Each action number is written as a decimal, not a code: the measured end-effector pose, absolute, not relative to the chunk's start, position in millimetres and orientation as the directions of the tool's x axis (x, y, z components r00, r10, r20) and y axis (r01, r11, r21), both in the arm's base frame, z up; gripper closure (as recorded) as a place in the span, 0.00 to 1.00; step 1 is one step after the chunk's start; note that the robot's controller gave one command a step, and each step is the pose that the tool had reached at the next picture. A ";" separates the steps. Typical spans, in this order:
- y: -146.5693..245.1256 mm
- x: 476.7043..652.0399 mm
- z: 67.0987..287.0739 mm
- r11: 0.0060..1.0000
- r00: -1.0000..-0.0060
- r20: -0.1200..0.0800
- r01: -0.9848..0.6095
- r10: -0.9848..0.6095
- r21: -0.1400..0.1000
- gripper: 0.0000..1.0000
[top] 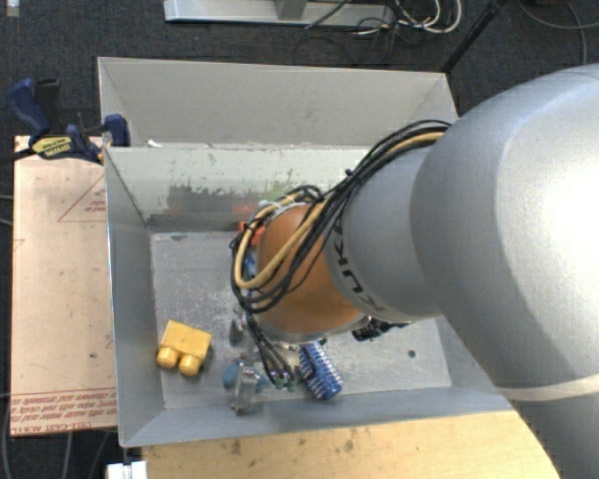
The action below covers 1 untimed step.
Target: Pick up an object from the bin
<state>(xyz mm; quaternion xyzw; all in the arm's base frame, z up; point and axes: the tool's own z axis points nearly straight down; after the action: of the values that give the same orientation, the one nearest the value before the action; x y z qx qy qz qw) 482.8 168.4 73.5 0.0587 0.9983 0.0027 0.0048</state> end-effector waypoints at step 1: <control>165.6 481.0 72.2 0.993 -0.993 -0.001 0.122 0.122 0.002 1.00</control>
Offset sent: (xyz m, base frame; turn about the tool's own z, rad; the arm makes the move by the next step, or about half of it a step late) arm 0.0000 0.0000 0.0000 0.0000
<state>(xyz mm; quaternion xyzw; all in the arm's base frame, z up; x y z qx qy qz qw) 481.0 165.6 72.2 0.0610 0.9981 0.0008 0.0004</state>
